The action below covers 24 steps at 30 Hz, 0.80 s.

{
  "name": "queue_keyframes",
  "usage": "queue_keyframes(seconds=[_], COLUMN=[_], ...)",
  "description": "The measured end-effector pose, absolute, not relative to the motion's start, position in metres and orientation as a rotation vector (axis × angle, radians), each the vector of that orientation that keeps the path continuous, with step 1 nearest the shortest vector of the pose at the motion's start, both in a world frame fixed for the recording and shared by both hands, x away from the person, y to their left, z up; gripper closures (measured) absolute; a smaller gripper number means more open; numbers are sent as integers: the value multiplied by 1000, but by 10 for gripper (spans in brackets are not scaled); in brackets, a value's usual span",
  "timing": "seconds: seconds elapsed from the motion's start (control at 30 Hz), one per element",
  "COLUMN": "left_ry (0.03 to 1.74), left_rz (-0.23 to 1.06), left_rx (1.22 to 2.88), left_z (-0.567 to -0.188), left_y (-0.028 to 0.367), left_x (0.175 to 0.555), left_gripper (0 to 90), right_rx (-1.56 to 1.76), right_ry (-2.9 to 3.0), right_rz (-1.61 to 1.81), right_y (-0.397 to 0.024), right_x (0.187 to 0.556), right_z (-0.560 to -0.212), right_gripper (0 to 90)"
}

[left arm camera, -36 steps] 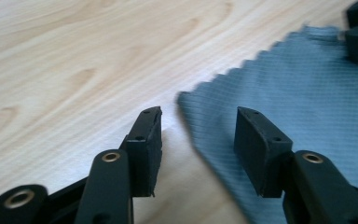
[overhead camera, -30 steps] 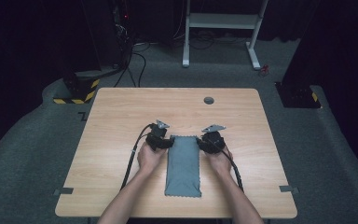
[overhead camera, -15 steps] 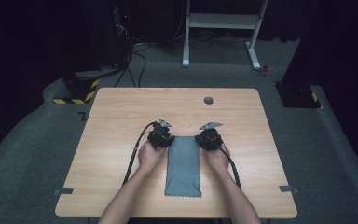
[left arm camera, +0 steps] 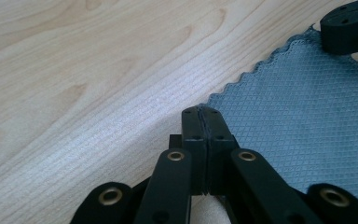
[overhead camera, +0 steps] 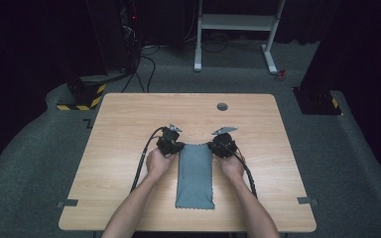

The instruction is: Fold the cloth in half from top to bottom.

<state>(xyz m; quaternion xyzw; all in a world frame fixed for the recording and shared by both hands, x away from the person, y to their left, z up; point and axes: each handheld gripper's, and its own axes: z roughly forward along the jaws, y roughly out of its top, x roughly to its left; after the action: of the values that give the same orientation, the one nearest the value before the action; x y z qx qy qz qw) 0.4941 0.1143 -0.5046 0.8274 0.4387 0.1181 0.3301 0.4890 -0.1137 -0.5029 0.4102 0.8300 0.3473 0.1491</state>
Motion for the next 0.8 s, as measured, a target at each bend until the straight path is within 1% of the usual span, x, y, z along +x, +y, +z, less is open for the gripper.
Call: queue_keyframes(seconds=[0.13, 0.33, 0.43, 0.5, 0.53, 0.67, 0.7, 0.8], left_ry=[1151, 1151, 1151, 1160, 1155, 1188, 1198, 1184], left_rz=[271, 286, 312, 303, 323, 324, 307, 306], left_rx=[2156, 2136, 2131, 2164, 2178, 2168, 2155, 2166], left_z=[-500, -486, -480, -478, -477, -474, -475, -476], left_y=[118, 120, 120, 118, 117, 112, 113, 114], left_x=[499, 506, 510, 518, 521, 527, 527, 525], left_gripper=[893, 894, 894, 894, 893, 894, 894, 893], right_rx=[1176, 1191, 1202, 1203, 1204, 1226, 1221, 1235], right_ry=[2400, 2378, 2363, 2364, 2363, 2346, 2343, 2342], right_rz=[990, 983, 1003, 986, 991, 975, 980, 994], right_y=[-114, -111, -110, -108, -107, -105, -106, -108], right_x=[491, 498, 503, 507, 510, 516, 517, 516], right_z=[-495, -482, -474, -470, -468, -460, -459, -459], right_gripper=[900, 900, 900, 900, 900, 900, 900, 900])
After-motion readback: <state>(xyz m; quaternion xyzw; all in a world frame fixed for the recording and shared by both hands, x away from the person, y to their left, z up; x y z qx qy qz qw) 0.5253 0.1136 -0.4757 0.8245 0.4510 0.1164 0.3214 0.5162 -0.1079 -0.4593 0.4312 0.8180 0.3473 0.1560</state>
